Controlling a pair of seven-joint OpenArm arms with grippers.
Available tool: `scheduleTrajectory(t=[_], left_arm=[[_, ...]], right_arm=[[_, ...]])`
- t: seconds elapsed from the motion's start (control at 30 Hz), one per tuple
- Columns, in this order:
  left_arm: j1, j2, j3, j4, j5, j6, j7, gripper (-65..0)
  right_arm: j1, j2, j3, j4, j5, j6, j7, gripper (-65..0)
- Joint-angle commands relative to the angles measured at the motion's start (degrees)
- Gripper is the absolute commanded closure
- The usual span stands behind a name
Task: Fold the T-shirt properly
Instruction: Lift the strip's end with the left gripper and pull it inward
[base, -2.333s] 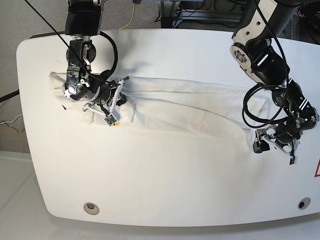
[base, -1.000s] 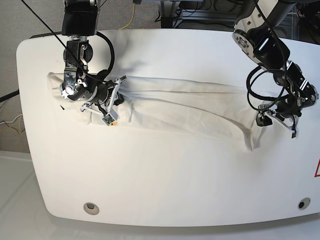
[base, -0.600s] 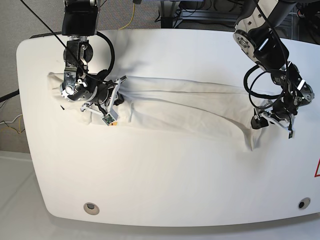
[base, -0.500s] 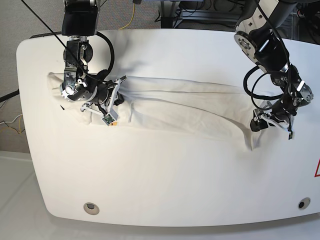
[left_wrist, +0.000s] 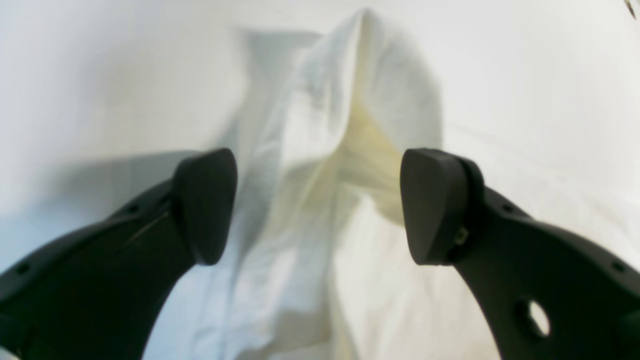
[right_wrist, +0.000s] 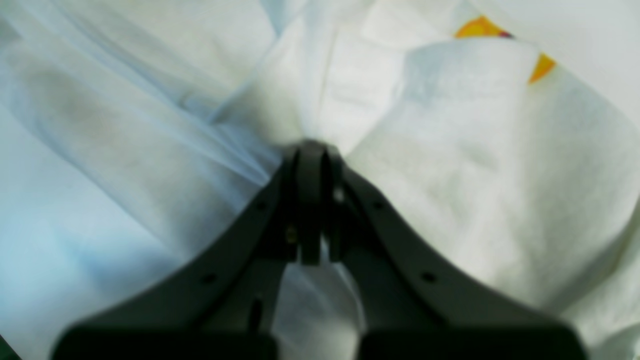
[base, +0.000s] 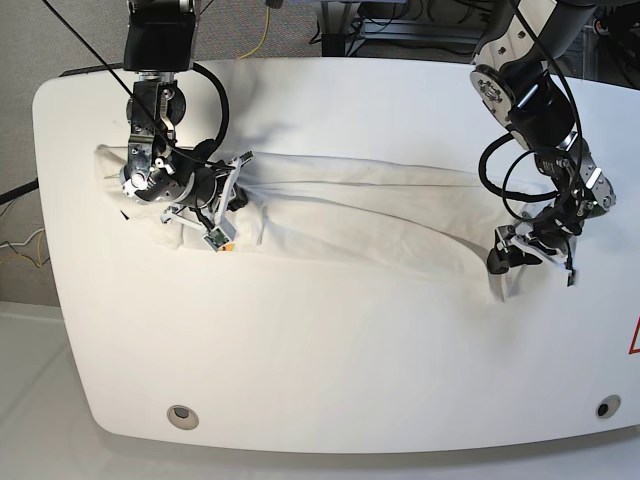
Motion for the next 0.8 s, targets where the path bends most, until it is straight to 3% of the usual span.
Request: scheduleTrajectory(t=[0.0,0.77], left_arm=[[0.33,1.92,0.31,-0.46,2.56,0.56,4.75,-48.5],[1.65,3.59,3.47,-0.37,2.82,0.56,4.83,-48.5]], right_arm=[[-0.28,0.78,0.11,-0.46,-3.95,-0.31,-4.0,-0.4],[-0.19,0.61,0.11,-0.46,-3.95,-0.39,-4.0,-0.4]])
